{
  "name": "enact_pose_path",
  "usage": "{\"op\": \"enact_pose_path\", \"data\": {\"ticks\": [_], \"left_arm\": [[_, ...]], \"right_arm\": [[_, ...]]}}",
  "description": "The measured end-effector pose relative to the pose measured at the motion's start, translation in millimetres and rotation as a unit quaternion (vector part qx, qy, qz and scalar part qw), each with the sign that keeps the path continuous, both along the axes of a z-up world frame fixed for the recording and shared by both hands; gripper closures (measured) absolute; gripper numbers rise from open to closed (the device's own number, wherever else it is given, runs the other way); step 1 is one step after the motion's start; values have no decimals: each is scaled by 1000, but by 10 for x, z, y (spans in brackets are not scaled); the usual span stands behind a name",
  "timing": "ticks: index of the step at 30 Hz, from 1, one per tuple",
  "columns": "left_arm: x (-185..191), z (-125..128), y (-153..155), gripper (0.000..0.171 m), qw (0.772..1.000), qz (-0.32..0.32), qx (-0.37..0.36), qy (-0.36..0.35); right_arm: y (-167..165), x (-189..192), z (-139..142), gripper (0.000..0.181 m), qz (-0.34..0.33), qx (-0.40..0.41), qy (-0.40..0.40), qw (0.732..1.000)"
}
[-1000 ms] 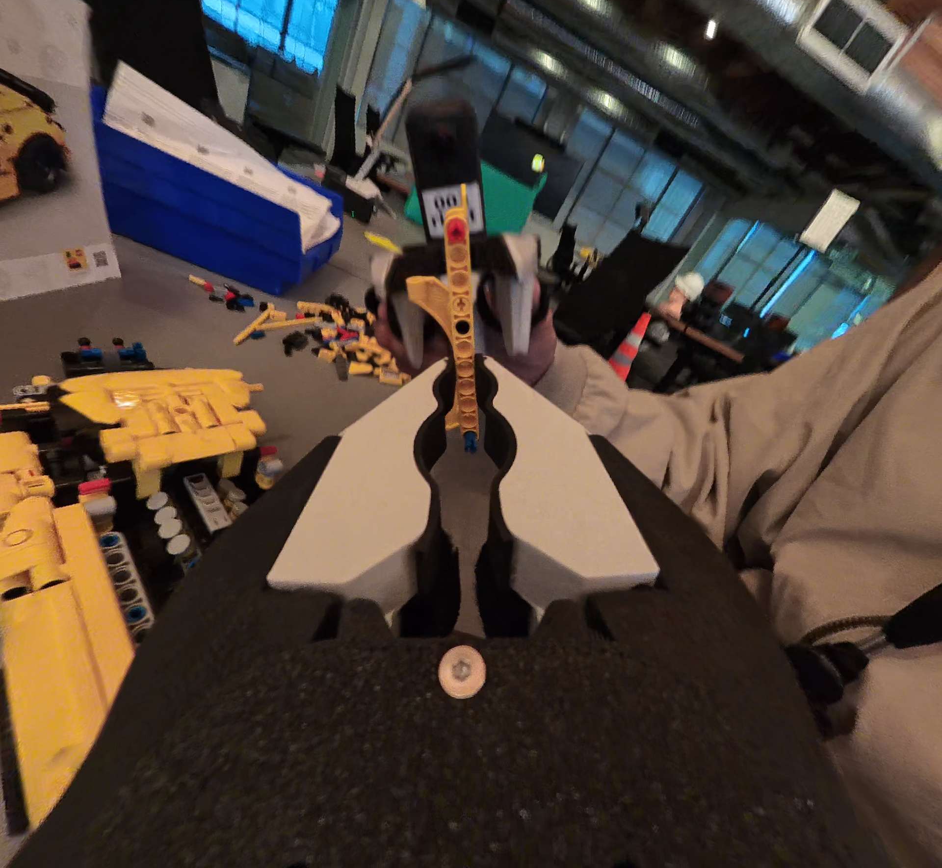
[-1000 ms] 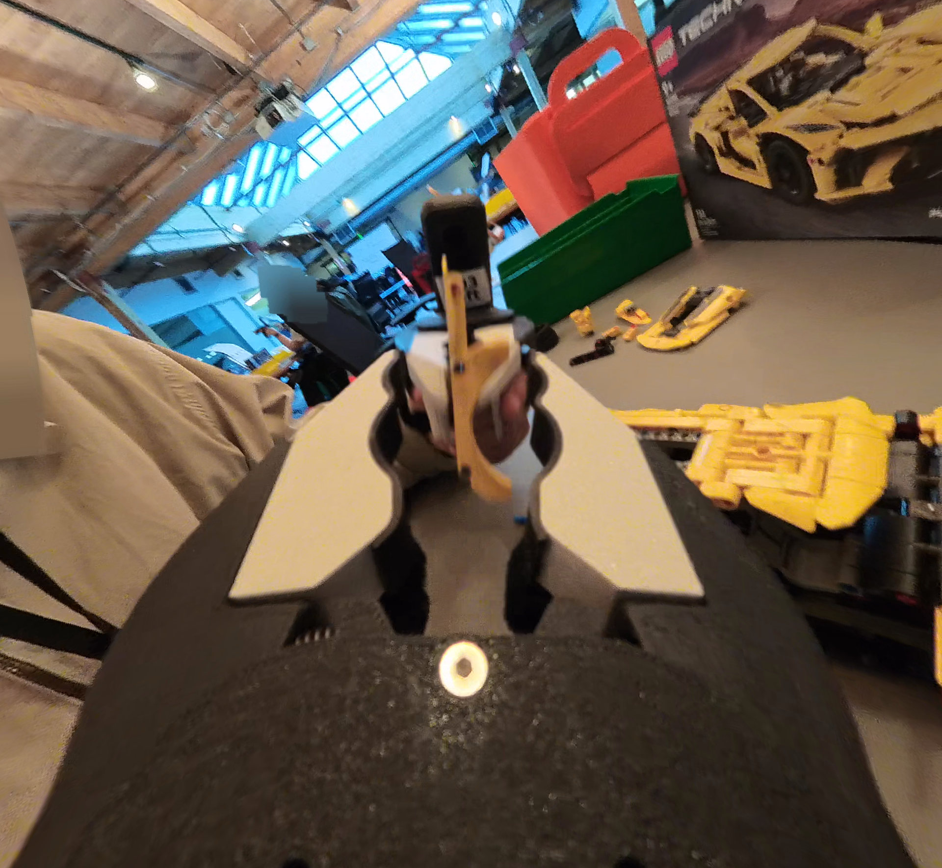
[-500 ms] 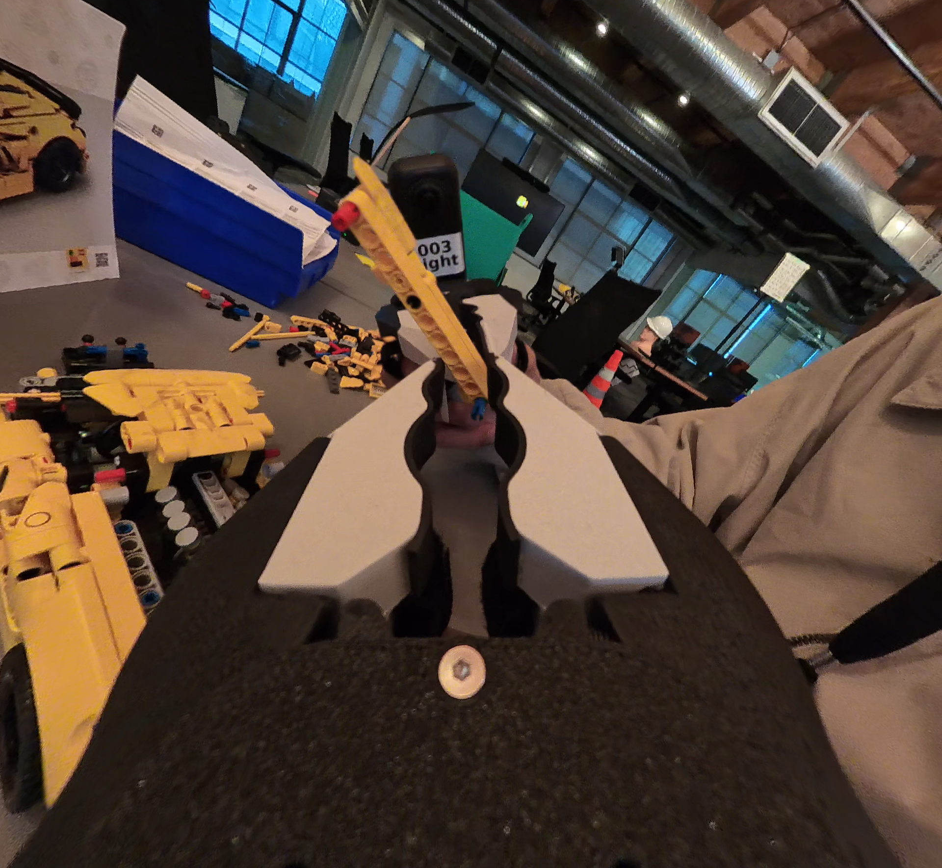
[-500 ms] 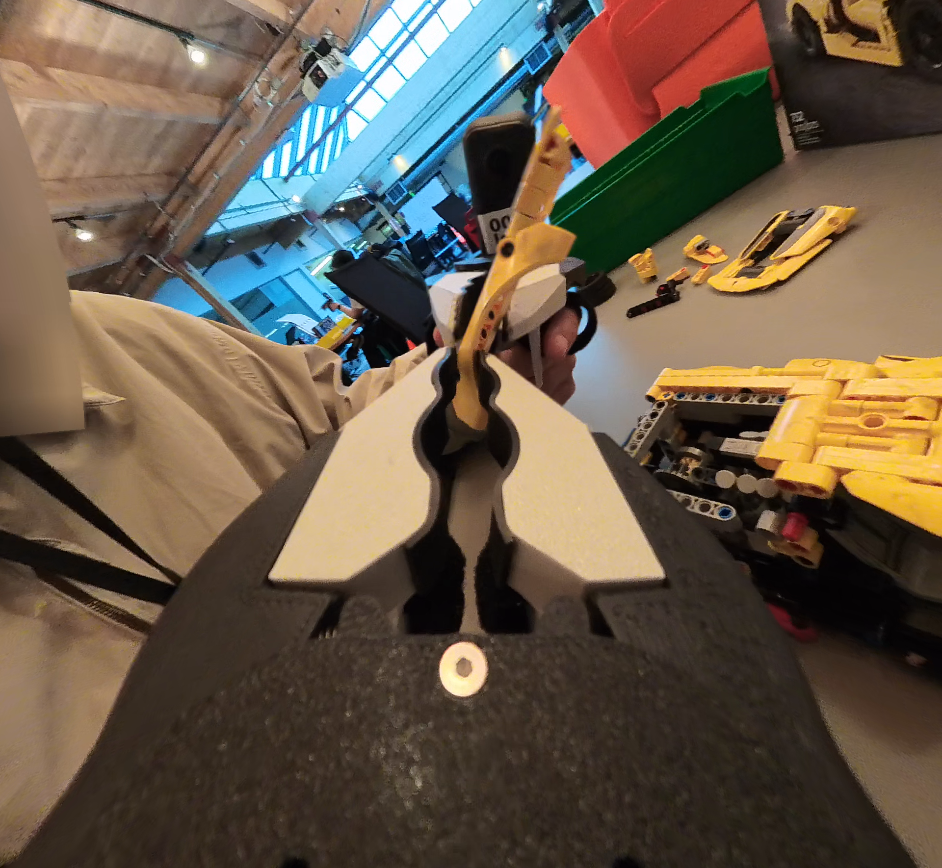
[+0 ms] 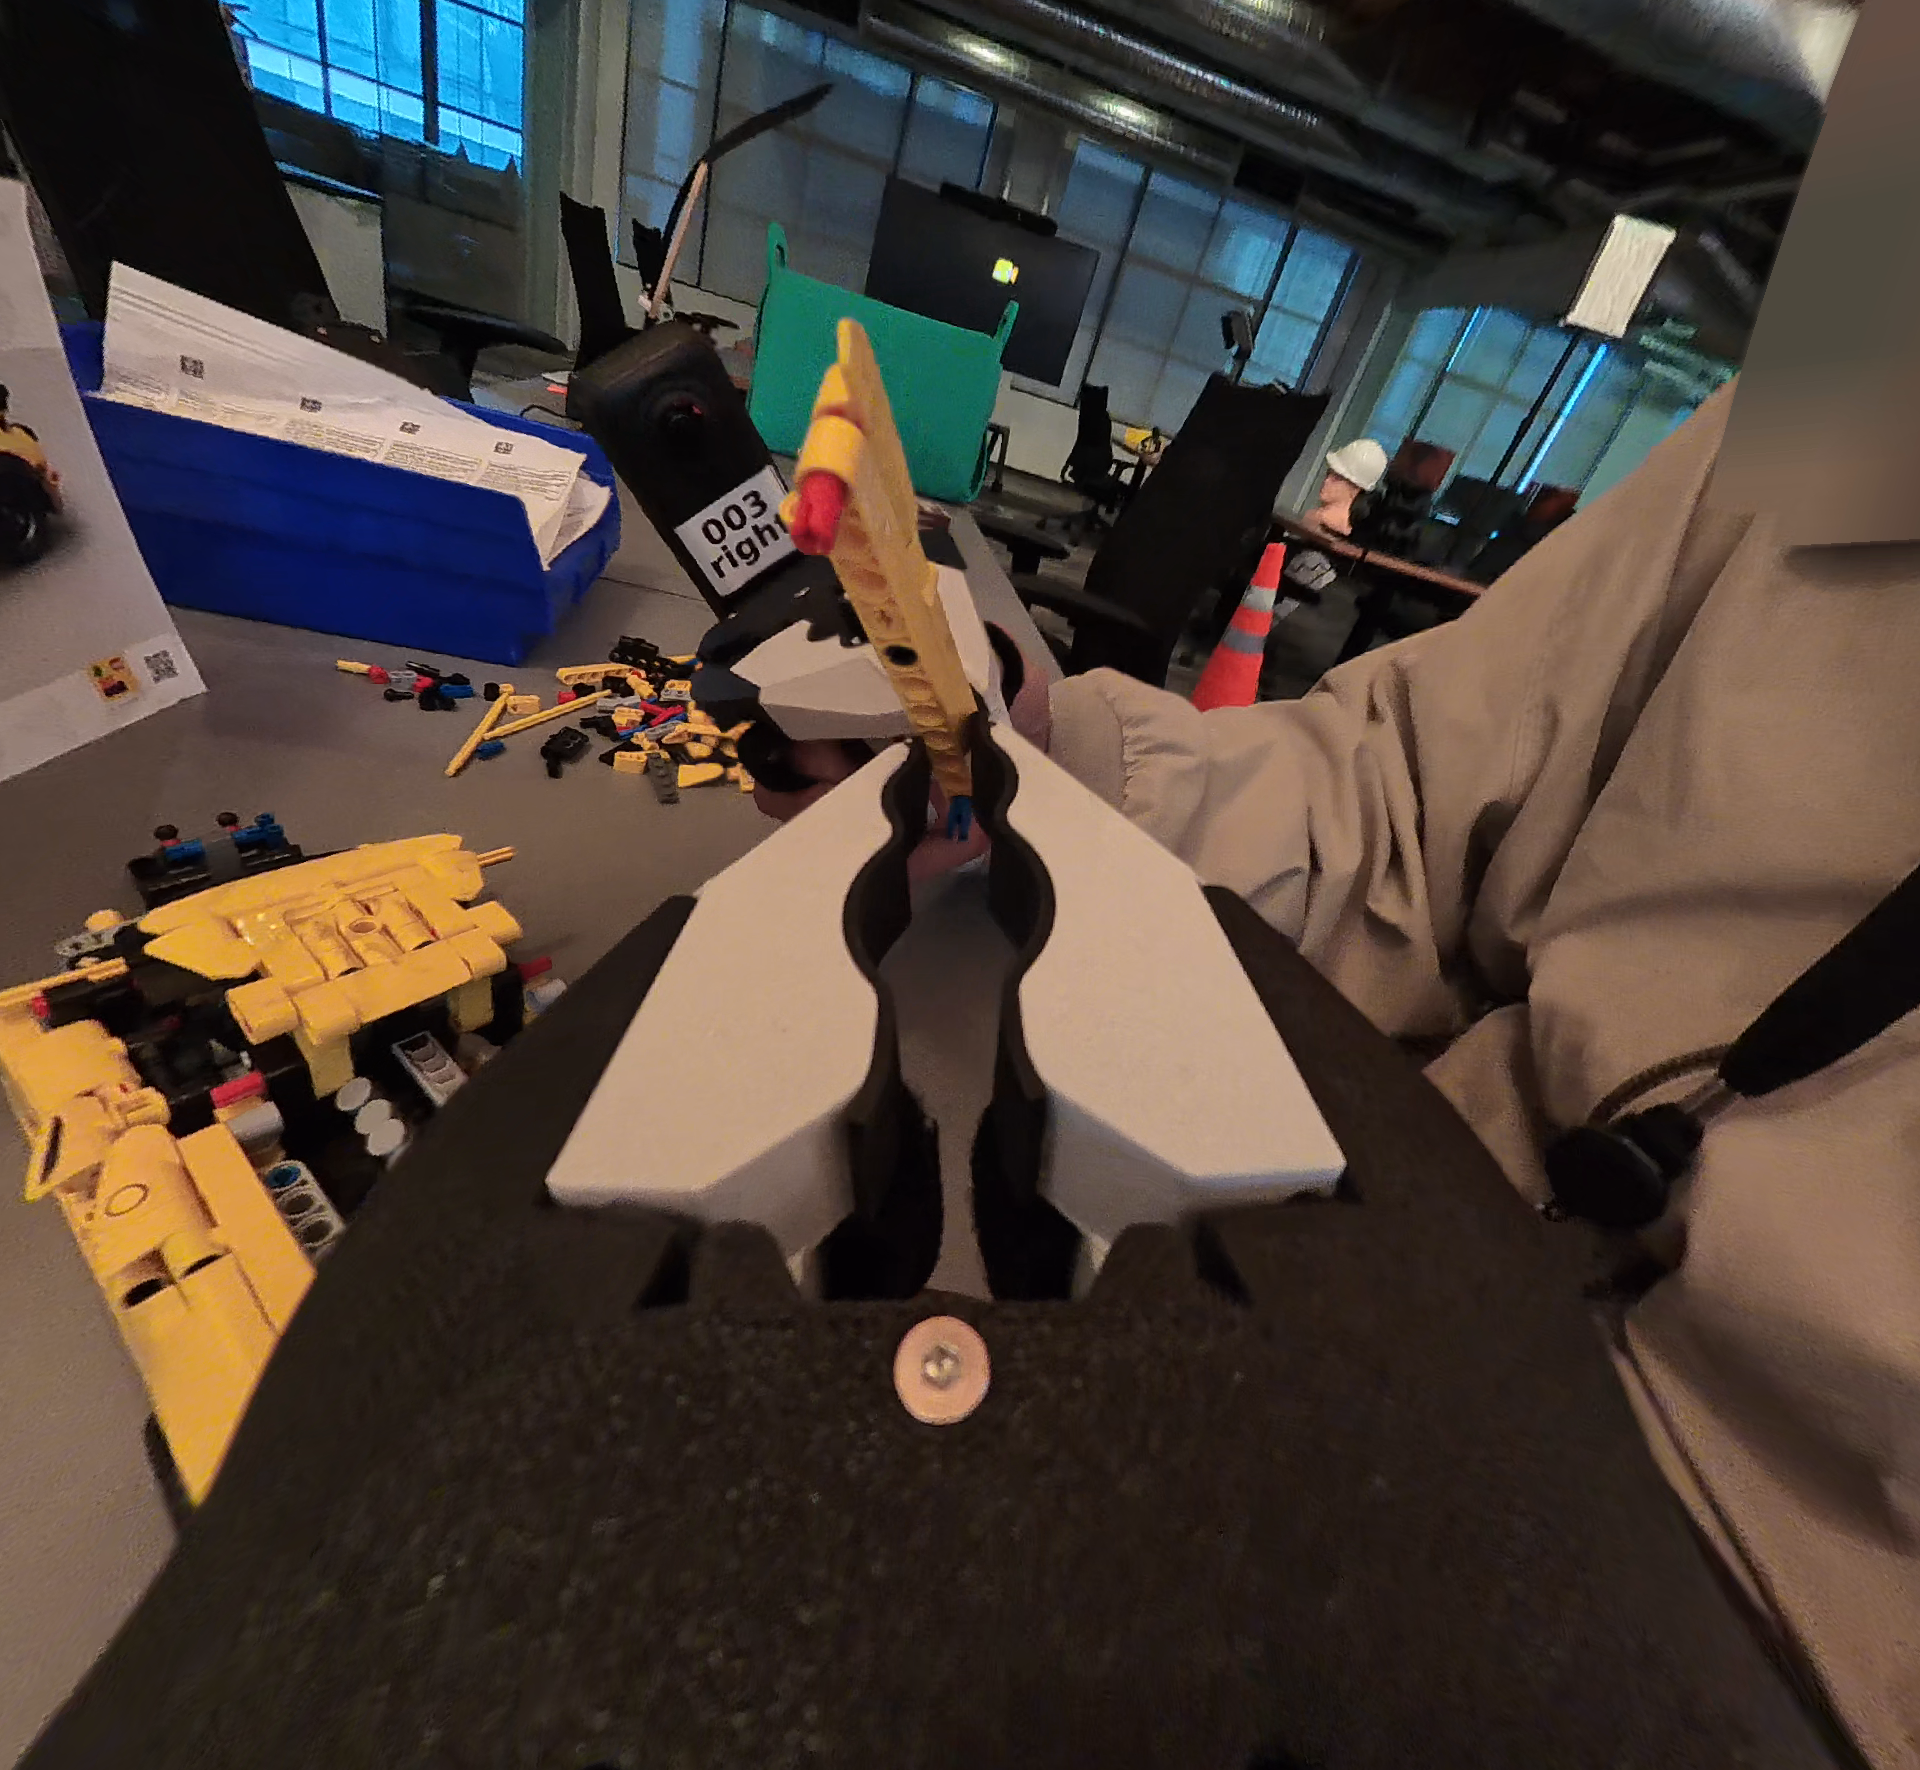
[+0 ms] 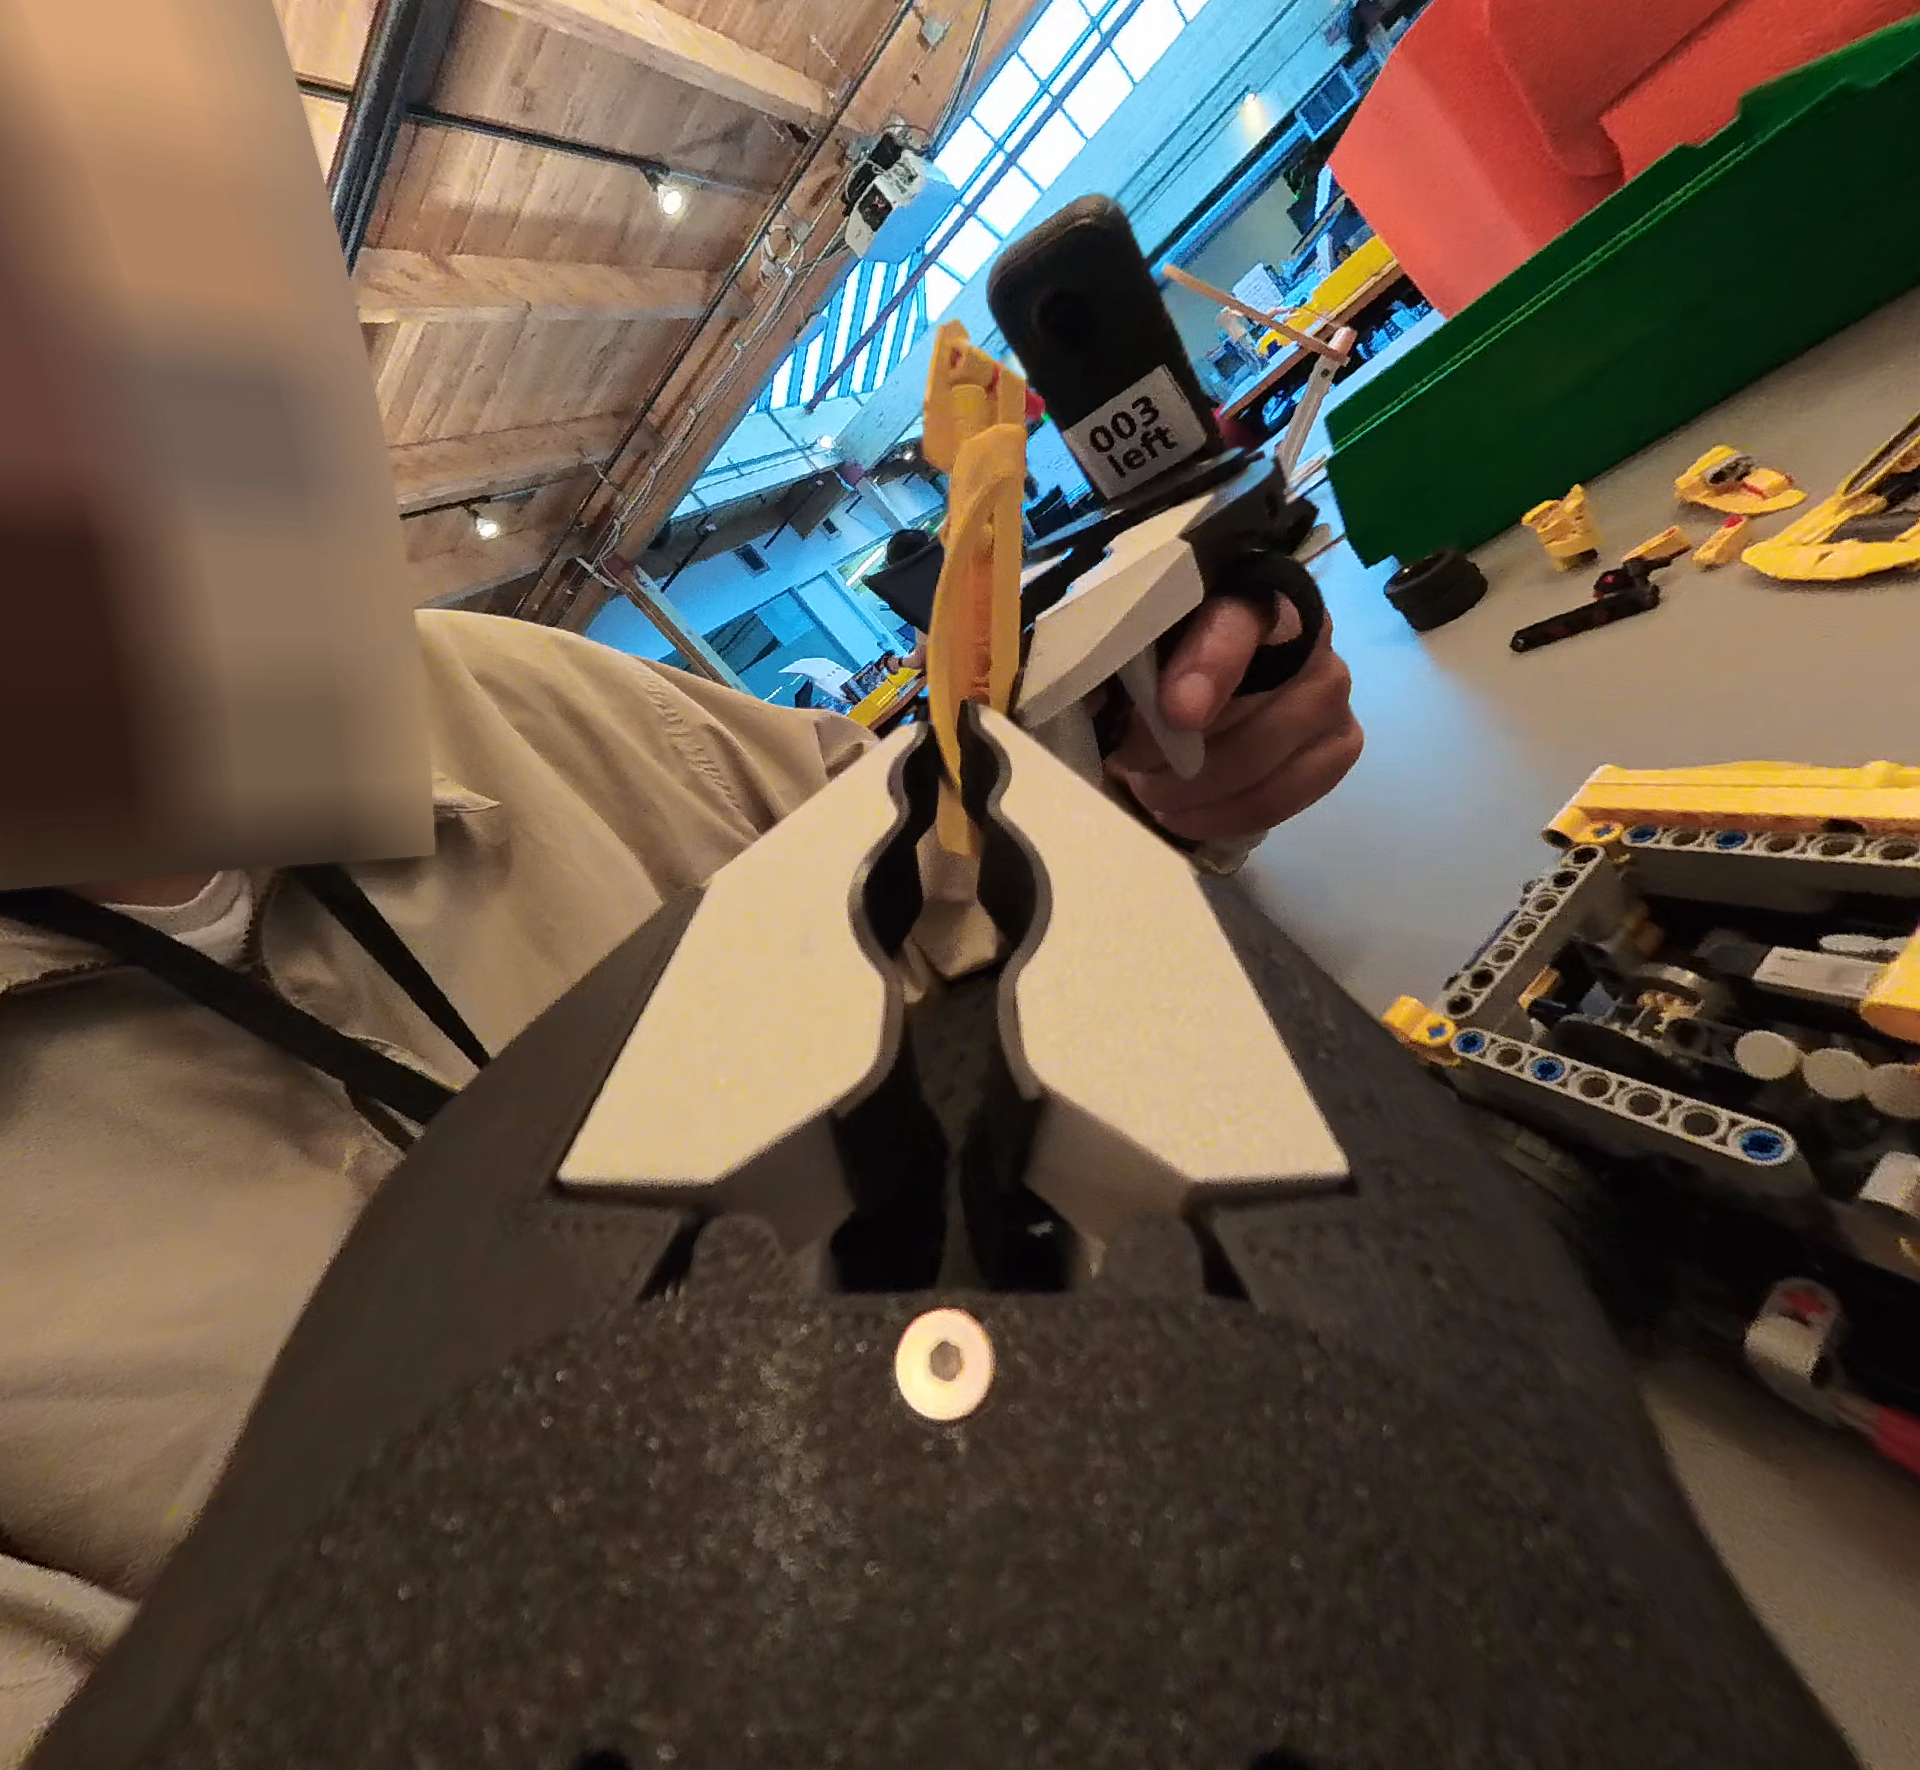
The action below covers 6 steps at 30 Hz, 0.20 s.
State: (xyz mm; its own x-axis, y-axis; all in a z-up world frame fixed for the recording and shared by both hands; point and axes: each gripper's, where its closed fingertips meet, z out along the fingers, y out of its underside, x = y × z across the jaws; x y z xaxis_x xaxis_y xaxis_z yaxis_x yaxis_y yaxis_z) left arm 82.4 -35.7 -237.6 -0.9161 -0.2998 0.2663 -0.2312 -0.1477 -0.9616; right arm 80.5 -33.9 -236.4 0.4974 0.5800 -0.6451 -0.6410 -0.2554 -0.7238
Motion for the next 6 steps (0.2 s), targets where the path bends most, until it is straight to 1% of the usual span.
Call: {"op": "enact_pose_path", "data": {"ticks": [1,3,5,6], "left_arm": [[-1,-7,11,165,1000,3,6,-4],[1,-1,27,166,1000,3,-1,-5],[20,-10,34,166,1000,5,-8,0],[40,-14,46,166,1000,9,-11,1]], "right_arm": [[9,9,2,179,-8,-1,-2,1000],[15,22,30,181,-2,3,28,1000],[15,50,27,180,-4,3,37,999],[10,88,55,181,-16,9,40,999]]}}
